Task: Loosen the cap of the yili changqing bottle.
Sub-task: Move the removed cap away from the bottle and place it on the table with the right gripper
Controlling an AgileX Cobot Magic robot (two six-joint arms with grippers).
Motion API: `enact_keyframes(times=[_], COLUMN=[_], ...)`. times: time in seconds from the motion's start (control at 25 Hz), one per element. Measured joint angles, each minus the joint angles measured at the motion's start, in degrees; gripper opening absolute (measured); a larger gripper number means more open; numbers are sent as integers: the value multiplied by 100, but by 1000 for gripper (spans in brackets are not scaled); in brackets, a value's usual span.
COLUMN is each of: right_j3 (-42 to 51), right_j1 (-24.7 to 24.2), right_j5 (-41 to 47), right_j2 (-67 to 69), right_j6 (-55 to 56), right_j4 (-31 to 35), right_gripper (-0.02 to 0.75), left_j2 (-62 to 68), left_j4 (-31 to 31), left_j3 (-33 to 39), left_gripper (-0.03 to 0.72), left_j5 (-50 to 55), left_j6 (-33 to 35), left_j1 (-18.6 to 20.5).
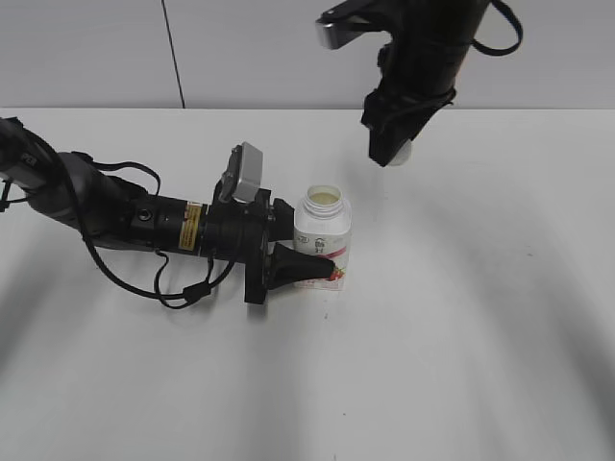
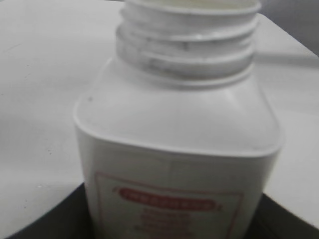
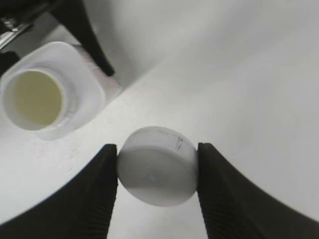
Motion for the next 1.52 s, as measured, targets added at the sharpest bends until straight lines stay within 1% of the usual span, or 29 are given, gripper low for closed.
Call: enact_keyframes(times=[0.2,0.4,0.56,0.76,0.96,1.2,1.52], right_j3=[308,1014,1555,2366,2875,2928,2928], right_j1=[-862,-1726,-2229,-2691,-2792,-2792,-2792], right_j5=[-35,-632,-980,-1407,-1808,-2079,-2161], right_j2=[-18,-18,-18,-18,-18,-18,-18], right_j6=[796,946,1069,1199,1284,1360,1382], right_j4=[155,676,767,901,800,482,438], right_gripper=[386,386,386,386,386,386,386], left_j2=[0,0,0,0,0,0,0], left_j4=[0,0,0,0,0,0,0], left_j3=[0,0,0,0,0,0,0], left_gripper=[403,403,403,403,403,403,403], left_j5=[0,-6,-6,-11,-11,-11,-11], left_j6=[0,0,0,0,0,0,0], left_j1=[0,0,0,4,4,4,4])
